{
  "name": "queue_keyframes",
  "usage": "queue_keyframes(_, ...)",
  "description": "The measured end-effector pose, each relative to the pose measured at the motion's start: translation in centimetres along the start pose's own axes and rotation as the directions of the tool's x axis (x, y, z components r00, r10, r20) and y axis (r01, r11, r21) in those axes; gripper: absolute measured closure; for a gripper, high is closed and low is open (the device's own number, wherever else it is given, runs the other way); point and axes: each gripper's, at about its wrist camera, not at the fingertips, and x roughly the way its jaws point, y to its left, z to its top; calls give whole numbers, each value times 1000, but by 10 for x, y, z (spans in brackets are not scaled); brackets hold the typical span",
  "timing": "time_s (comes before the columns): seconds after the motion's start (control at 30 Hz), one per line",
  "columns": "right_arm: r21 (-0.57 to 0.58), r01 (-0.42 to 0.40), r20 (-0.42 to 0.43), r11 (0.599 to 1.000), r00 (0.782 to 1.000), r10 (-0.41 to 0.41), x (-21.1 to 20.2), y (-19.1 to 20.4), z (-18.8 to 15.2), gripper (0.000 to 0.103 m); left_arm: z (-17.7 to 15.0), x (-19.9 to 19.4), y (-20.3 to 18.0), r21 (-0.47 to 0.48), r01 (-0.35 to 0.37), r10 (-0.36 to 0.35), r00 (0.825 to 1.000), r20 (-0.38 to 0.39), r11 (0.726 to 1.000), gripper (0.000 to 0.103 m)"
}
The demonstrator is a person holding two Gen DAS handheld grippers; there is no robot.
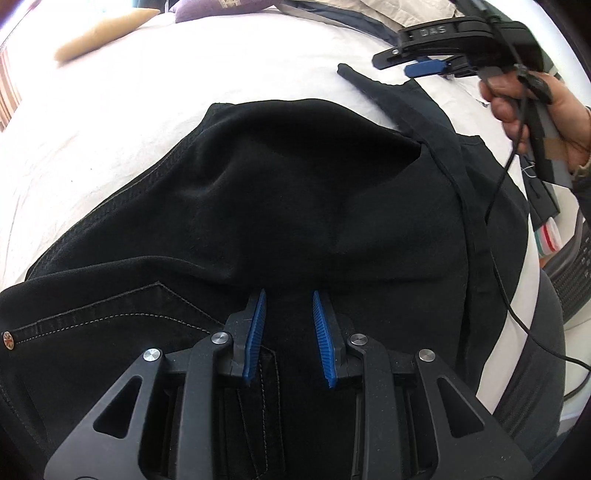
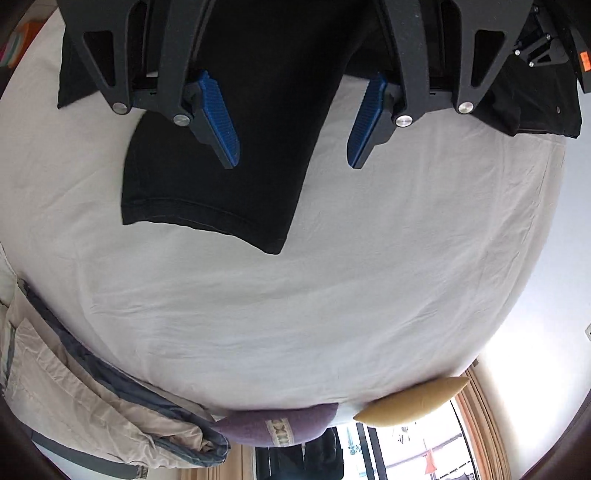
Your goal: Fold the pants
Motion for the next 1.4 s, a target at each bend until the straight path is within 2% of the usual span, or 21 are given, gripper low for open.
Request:
queue_keyframes(0.03,1,14,-14,1000,1000,-14,9,5,5,39,-11,3,8,-9,14,-14,1000,-2,1000,78)
queue_keyframes(0.1,27,26,-49,999,998,-25,31,3,16,39,-9,2,16,-27,38,-38,999,-2,999,78)
queue_keyframes(0.2,61,63,-102,996,993,-57,50,1,20,39,-13,-1,22,-21,35,-35,999,7,999,78)
queue_keyframes(0.27,107,60,-139,992,989,-45,59,-6,21,42,-16,-4,22,-9,23,-23,1000,15,1000,78)
queue_keyframes(0.33,173,46,-134,984,991,-23,62,-17,22,43,-34,-15,34,-8,20,-20,1000,23,1000,78)
queue_keyframes(0.43,189,52,-136,981,990,-27,62,-25,24,54,-40,-8,30,-9,21,-21,999,27,1000,78)
queue_keyframes(0.53,162,45,-137,986,990,-23,60,-26,24,71,-40,-2,32,-6,16,-16,999,29,1000,78)
queue_keyframes(0.57,172,30,-135,985,991,-7,58,-29,24,85,-41,-2,32,-6,13,-13,999,29,1000,78)
queue_keyframes(0.6,192,15,-130,981,991,10,56,-32,24,96,-41,-1,29,-5,10,-10,1000,30,1000,78)
queue_keyframes(0.73,255,-44,-45,966,997,57,30,-48,18,99,-41,4,20,-7,8,-7,1000,28,1000,78)
queue_keyframes(0.87,341,-143,104,929,988,114,-19,-81,-3,99,-37,11,13,-16,6,-6,1000,24,1000,78)
queue_keyframes(1.0,427,-208,239,880,965,112,-75,-128,-49,99,-34,11,10,-18,-3,3,1000,18,1000,78)
queue_keyframes(1.13,545,-242,332,803,942,58,-119,-183,-116,99,-29,12,5,-17,-19,19,1000,4,1000,78)
queue_keyframes(1.27,669,-251,342,700,940,9,-131,-224,-194,99,-25,13,-1,-20,-38,38,999,-5,999,78)
queue_keyframes(1.4,777,-273,313,567,949,28,-109,-249,-259,99,-23,15,-9,-25,-63,63,998,-3,998,78)
